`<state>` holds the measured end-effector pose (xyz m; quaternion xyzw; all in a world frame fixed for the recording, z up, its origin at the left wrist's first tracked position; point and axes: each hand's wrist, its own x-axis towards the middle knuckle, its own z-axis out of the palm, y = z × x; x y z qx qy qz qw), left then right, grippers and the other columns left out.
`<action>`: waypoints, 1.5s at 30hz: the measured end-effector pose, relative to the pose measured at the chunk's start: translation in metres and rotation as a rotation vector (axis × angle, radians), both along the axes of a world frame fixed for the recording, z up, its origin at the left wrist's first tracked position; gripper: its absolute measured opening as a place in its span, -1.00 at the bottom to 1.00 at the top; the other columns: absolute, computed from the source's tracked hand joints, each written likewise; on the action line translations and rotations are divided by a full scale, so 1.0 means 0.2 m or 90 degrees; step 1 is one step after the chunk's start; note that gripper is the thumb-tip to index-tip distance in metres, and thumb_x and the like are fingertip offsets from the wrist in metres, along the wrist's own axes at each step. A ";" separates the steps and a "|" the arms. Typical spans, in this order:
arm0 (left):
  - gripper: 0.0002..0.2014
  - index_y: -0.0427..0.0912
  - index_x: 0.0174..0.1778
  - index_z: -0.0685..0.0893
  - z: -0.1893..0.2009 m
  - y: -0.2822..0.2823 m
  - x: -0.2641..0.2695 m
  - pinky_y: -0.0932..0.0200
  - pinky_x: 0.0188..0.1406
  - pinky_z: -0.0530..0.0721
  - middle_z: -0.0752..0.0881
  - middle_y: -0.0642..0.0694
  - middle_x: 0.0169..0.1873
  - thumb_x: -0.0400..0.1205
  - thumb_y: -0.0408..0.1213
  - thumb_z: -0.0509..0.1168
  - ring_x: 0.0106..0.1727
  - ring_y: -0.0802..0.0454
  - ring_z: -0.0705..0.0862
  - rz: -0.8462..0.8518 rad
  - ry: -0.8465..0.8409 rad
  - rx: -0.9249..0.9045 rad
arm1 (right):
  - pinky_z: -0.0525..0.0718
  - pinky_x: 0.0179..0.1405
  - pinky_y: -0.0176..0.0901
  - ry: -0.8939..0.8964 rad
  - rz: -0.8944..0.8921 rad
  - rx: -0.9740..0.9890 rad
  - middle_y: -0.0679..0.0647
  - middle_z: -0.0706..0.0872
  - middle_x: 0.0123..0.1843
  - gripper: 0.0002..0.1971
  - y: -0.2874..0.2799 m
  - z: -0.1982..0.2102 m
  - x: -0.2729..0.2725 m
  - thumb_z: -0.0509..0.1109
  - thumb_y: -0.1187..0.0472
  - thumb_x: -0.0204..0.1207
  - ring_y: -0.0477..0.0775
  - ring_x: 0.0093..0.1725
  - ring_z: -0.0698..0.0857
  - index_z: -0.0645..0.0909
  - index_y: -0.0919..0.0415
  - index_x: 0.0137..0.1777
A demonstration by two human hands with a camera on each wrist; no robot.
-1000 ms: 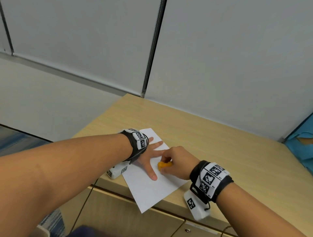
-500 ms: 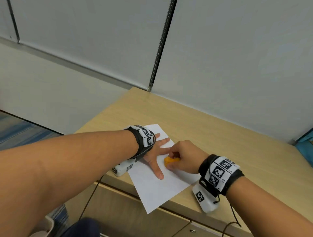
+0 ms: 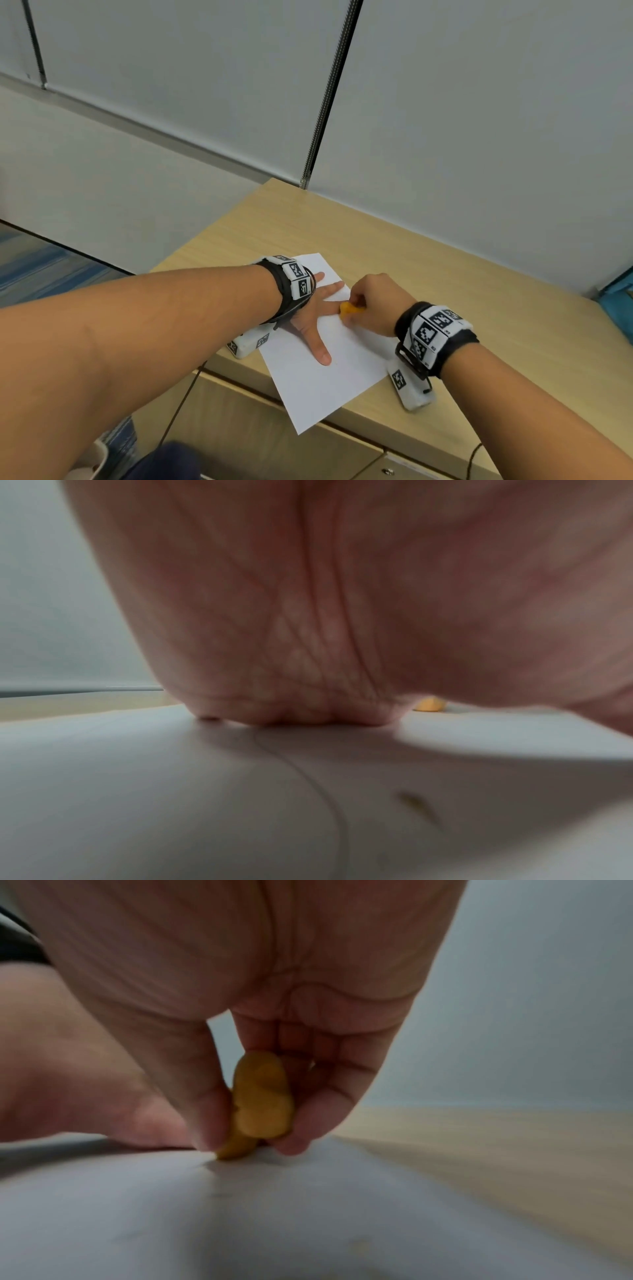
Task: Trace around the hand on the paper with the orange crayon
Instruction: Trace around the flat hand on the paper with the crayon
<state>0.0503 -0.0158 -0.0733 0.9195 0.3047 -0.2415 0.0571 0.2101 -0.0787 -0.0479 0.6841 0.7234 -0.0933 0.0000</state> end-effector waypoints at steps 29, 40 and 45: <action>0.30 0.37 0.64 -0.34 -0.04 -0.17 0.04 -0.52 0.52 -0.05 -0.36 -0.02 0.70 0.01 0.81 -0.03 0.70 -0.41 -0.14 0.143 -0.037 0.064 | 0.63 -0.31 -0.09 0.046 -0.142 0.052 0.07 0.73 -0.23 -0.75 -0.17 0.07 0.09 0.47 0.03 0.54 0.12 -0.29 0.67 0.65 0.19 -0.25; -0.19 -0.15 0.52 0.48 0.20 -0.25 0.04 0.05 -0.12 0.45 0.63 -0.18 0.31 0.56 0.44 0.12 0.26 -0.18 0.63 -0.008 0.082 0.128 | 0.76 -0.07 -0.04 0.023 -0.153 0.019 0.00 0.79 -0.12 -0.86 -0.24 0.00 0.14 0.48 0.03 0.50 0.10 -0.08 0.76 0.76 0.08 -0.12; -0.13 0.09 0.68 0.22 0.22 -0.15 0.04 0.00 0.02 0.49 0.47 -0.16 0.47 0.50 0.43 0.24 0.40 -0.22 0.53 -0.006 0.042 0.138 | 0.73 -0.09 -0.13 0.044 -0.128 0.018 -0.08 0.76 -0.11 -0.84 -0.21 0.00 0.18 0.53 0.01 0.48 0.04 -0.06 0.74 0.80 0.05 -0.04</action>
